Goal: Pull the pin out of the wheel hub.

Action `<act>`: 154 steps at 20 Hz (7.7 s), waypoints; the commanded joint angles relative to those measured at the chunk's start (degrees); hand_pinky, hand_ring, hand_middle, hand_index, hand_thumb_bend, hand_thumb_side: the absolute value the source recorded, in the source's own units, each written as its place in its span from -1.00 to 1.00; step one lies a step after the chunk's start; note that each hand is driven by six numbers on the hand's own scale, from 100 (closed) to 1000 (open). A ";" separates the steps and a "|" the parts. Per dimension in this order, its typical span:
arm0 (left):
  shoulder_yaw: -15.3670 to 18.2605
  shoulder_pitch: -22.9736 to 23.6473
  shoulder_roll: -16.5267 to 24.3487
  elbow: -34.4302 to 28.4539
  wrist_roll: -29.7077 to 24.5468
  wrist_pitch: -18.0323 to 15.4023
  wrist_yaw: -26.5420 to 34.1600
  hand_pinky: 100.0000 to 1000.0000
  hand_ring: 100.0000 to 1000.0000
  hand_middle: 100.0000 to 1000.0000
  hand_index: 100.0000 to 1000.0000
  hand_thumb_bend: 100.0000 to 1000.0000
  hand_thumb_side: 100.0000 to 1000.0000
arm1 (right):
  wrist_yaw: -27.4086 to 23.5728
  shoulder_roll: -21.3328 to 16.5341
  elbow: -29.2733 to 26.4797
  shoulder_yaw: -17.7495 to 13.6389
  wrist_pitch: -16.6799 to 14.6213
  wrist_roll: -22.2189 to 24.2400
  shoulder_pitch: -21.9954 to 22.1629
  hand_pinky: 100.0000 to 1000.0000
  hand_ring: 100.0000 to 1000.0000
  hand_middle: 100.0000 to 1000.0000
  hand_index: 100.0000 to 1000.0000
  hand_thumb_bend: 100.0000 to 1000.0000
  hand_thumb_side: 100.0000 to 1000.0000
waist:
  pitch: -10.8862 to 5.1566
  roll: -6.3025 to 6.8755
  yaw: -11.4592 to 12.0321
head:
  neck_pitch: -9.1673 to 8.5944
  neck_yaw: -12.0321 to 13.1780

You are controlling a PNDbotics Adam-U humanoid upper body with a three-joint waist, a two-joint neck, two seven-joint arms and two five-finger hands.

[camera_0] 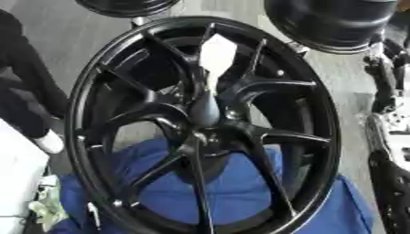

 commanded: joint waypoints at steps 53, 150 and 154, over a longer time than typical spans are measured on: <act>-28.31 -42.34 -13.18 32.50 -68.21 -17.33 -34.18 0.70 0.64 0.53 0.58 -0.15 -0.73 | 1.47 -3.58 -1.39 2.95 1.75 2.67 0.92 0.56 0.40 0.51 0.65 -0.60 -0.06 | -1.22 2.80 -1.08 | -1.38 -1.88; -29.79 -46.15 -16.84 39.51 -68.21 -20.00 -41.13 0.69 0.54 0.34 0.56 0.14 0.20 | 2.48 -4.51 -0.33 6.06 2.44 5.03 0.69 0.55 0.38 0.50 0.63 -0.65 -0.02 | -1.52 4.90 -1.60 | -1.79 -0.38; -29.34 -46.24 -17.68 41.02 -68.21 -20.92 -45.44 0.69 0.53 0.30 0.54 0.14 0.17 | 2.60 -4.48 -0.29 6.29 2.50 5.33 0.65 0.55 0.38 0.50 0.63 -0.66 -0.02 | -1.51 4.93 -1.71 | -1.81 -0.15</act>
